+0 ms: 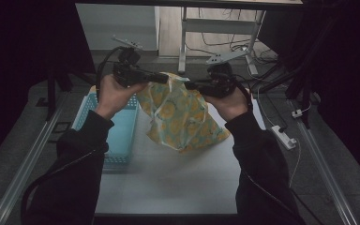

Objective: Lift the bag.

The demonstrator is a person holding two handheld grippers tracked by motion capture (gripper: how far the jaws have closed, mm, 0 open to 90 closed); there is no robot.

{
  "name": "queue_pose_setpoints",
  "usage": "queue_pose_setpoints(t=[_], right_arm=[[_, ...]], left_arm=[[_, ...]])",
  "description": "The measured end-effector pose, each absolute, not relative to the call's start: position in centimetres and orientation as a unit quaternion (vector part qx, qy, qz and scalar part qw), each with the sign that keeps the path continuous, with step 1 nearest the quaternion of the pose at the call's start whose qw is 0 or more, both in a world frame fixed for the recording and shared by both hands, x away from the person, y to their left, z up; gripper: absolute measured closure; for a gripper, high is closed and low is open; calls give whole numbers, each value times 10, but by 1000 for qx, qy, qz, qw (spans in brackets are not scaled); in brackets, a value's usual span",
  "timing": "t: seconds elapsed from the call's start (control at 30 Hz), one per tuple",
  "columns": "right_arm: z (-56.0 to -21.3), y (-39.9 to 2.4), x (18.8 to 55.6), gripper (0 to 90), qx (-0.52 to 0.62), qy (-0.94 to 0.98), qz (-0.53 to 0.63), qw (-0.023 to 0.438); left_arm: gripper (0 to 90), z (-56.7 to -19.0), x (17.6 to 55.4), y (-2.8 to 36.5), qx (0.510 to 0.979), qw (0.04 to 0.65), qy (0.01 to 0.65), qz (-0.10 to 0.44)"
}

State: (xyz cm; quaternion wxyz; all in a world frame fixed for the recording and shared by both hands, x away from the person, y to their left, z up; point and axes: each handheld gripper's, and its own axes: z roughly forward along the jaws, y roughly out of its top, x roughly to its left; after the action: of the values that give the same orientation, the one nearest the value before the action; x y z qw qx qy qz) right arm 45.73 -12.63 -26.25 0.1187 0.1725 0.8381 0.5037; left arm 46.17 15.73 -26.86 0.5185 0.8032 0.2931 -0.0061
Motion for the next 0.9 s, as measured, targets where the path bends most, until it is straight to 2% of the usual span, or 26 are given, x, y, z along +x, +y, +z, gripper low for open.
queue_pose_setpoints(t=[0.53,0.9], right_arm=[[-230,-118,461,900,171,828,514,146],[-210,-115,458,900,169,814,531,161]], left_arm=[[887,-230,466,165,790,531,304,34],[886,-219,468,170,775,549,308,60]])
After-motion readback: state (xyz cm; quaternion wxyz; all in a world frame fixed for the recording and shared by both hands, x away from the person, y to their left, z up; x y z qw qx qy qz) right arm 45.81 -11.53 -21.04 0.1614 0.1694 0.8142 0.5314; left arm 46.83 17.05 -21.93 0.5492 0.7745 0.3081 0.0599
